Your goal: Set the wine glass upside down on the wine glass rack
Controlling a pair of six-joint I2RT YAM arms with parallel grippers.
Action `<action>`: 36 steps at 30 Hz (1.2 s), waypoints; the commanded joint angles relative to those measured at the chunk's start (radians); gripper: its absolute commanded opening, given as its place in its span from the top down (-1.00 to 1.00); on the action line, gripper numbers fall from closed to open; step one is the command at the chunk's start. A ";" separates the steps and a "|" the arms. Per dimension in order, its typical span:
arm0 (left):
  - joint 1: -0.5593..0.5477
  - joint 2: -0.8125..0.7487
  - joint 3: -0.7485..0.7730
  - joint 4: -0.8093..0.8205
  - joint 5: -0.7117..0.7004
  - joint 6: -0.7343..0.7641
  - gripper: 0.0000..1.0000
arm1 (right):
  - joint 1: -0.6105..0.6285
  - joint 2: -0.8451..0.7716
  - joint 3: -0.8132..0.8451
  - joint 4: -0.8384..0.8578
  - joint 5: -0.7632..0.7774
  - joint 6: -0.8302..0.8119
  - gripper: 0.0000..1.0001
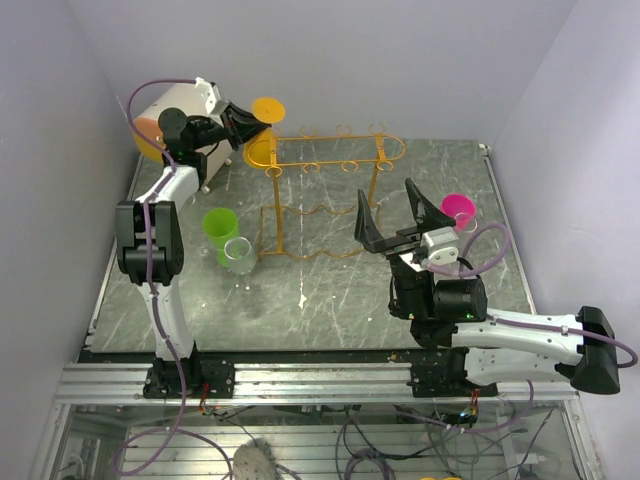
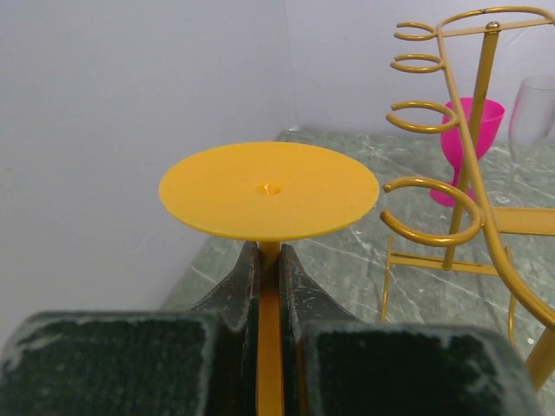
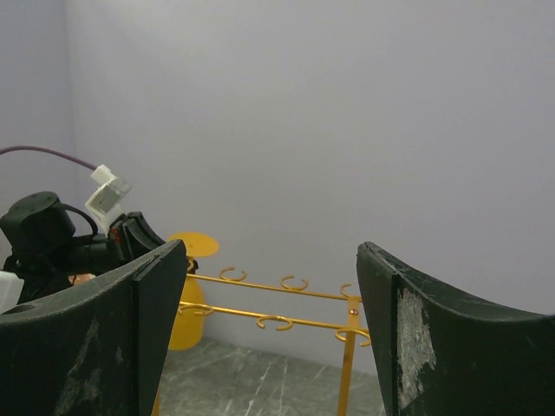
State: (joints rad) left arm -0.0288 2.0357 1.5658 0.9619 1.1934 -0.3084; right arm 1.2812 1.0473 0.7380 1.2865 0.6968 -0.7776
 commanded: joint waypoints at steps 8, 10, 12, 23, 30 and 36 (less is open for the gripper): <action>-0.020 -0.011 -0.022 0.081 0.064 -0.018 0.86 | 0.001 0.001 -0.015 0.054 0.017 -0.030 -0.58; -0.019 -0.022 -0.035 0.088 0.069 -0.021 0.86 | 0.001 0.000 -0.019 0.057 0.017 -0.029 -0.58; -0.020 -0.032 -0.053 0.097 0.075 -0.024 0.86 | 0.001 0.002 -0.019 0.057 0.018 -0.028 -0.58; -0.018 -0.081 -0.126 0.148 0.103 -0.049 0.86 | -0.001 0.011 -0.023 0.063 0.025 -0.036 -0.58; -0.018 -0.099 -0.160 0.189 0.118 -0.073 0.86 | -0.002 0.035 -0.019 0.058 0.036 -0.057 -0.58; -0.016 -0.131 -0.193 0.222 0.134 -0.103 0.86 | -0.082 0.091 0.039 -0.115 0.056 0.058 -0.61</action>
State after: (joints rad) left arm -0.0441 1.9469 1.4002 1.1187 1.2644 -0.3962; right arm 1.2644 1.1034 0.7258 1.2999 0.7223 -0.8085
